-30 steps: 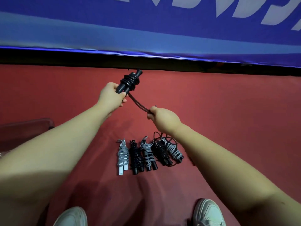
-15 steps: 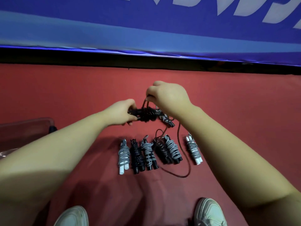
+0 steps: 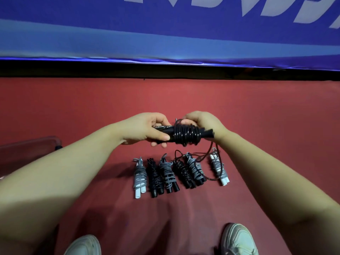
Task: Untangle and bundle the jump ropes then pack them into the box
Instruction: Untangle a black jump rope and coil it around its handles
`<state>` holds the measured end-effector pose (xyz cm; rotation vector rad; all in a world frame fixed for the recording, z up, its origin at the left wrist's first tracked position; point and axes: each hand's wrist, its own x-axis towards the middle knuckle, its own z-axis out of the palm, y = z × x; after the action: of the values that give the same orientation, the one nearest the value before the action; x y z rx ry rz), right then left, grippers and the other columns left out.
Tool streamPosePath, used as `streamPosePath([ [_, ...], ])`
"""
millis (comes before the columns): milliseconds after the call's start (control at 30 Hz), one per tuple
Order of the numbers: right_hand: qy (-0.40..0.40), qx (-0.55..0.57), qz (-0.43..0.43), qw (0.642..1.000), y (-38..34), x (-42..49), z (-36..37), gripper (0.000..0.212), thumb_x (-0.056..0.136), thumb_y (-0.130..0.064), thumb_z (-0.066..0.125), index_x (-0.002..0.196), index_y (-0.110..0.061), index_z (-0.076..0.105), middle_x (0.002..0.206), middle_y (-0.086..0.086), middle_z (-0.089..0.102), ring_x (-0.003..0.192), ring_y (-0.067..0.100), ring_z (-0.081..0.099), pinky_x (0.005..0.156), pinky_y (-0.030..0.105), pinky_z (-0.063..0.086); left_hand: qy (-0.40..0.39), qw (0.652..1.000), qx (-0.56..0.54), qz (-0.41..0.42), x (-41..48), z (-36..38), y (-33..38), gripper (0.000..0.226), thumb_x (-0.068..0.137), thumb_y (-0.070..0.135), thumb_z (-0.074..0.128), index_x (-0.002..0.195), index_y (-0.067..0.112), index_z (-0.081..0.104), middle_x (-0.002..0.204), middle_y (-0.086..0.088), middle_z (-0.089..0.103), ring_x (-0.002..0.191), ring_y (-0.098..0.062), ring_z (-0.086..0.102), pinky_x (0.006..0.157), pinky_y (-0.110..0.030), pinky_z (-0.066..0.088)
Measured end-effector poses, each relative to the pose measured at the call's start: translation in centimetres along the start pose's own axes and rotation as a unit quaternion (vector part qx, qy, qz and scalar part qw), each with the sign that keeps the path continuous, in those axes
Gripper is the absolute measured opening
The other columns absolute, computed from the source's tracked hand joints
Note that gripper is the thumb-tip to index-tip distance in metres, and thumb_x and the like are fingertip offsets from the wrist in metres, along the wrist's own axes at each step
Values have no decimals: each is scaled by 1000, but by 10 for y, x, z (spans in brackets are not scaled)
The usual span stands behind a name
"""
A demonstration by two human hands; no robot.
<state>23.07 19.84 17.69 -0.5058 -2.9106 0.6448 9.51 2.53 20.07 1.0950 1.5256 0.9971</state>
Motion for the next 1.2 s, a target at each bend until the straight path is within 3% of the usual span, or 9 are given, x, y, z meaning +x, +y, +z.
streamPosePath([
  [67, 13, 40, 35, 999, 1, -2, 14, 23, 92, -23, 44, 86, -7, 60, 84, 9, 63, 81, 25, 58, 71, 37, 47, 29, 999, -46, 6, 2, 0, 3, 16, 87, -8, 57, 90, 6, 52, 63, -9, 67, 52, -12, 58, 46, -17, 44],
  [200, 74, 131, 81, 985, -16, 2, 29, 31, 100, -32, 36, 73, -24, 49, 70, 3, 53, 71, 21, 48, 64, 32, 37, 135, 974, -182, 20, 11, 3, 4, 18, 88, -9, 55, 87, 9, 50, 66, -10, 63, 50, -11, 59, 43, -15, 42],
  [300, 61, 155, 92, 982, -22, 8, 37, 33, 102, -33, 32, 85, -23, 59, 72, 2, 57, 69, 20, 51, 69, 35, 42, 214, 951, -223, 25, 19, 1, 6, 18, 89, -5, 57, 89, 12, 50, 73, -8, 65, 57, -12, 63, 47, -15, 44],
  [400, 1, 86, 95, 992, -26, 7, 45, 36, 102, -31, 31, 105, -13, 62, 74, -6, 55, 79, 20, 51, 70, 30, 37, 299, 920, -252, 37, 26, -7, 7, 15, 90, -4, 56, 92, 10, 49, 83, -8, 63, 58, -8, 65, 48, -15, 46],
  [500, -37, 27, 74, 996, -37, 7, 50, 37, 103, -29, 30, 114, -8, 57, 99, 14, 65, 95, 30, 57, 81, 35, 43, 373, 896, -238, 24, 30, -17, -2, 15, 91, -3, 55, 95, 9, 47, 87, -8, 62, 60, -9, 64, 46, -15, 46],
  [700, -60, -144, 32, 987, -69, 9, 43, 27, 100, -20, 34, 121, -9, 46, 113, 14, 57, 100, 35, 57, 72, 37, 45, 440, 894, -80, -8, 27, -36, -34, 18, 91, -2, 55, 100, 9, 43, 90, -7, 60, 63, -10, 61, 47, -16, 44],
  [900, 13, -343, -59, 937, -92, 7, 17, 27, 99, -13, 39, 122, -14, 50, 107, 5, 54, 90, 30, 59, 49, 28, 24, 408, 904, 128, -18, 24, -40, -44, 19, 88, 5, 61, 99, 15, 49, 92, -3, 64, 69, -17, 66, 64, -30, 48],
  [1100, 49, -413, -189, 890, -101, 11, -21, 28, 95, -22, 42, 118, -25, 58, 107, 0, 55, 99, 25, 56, 70, 30, 24, 200, 940, 277, 4, 18, -20, -40, 26, 84, 7, 68, 93, 23, 49, 72, 10, 60, 60, -9, 58, 58, -25, 40],
  [1200, 39, -428, -220, 876, -84, 17, -30, 19, 87, -23, 53, 98, -26, 68, 88, 0, 62, 78, 23, 62, 66, 29, 25, 105, 952, 287, 16, 11, -12, -29, 27, 84, 7, 68, 93, 25, 50, 75, 9, 64, 60, -6, 59, 58, -22, 45],
])
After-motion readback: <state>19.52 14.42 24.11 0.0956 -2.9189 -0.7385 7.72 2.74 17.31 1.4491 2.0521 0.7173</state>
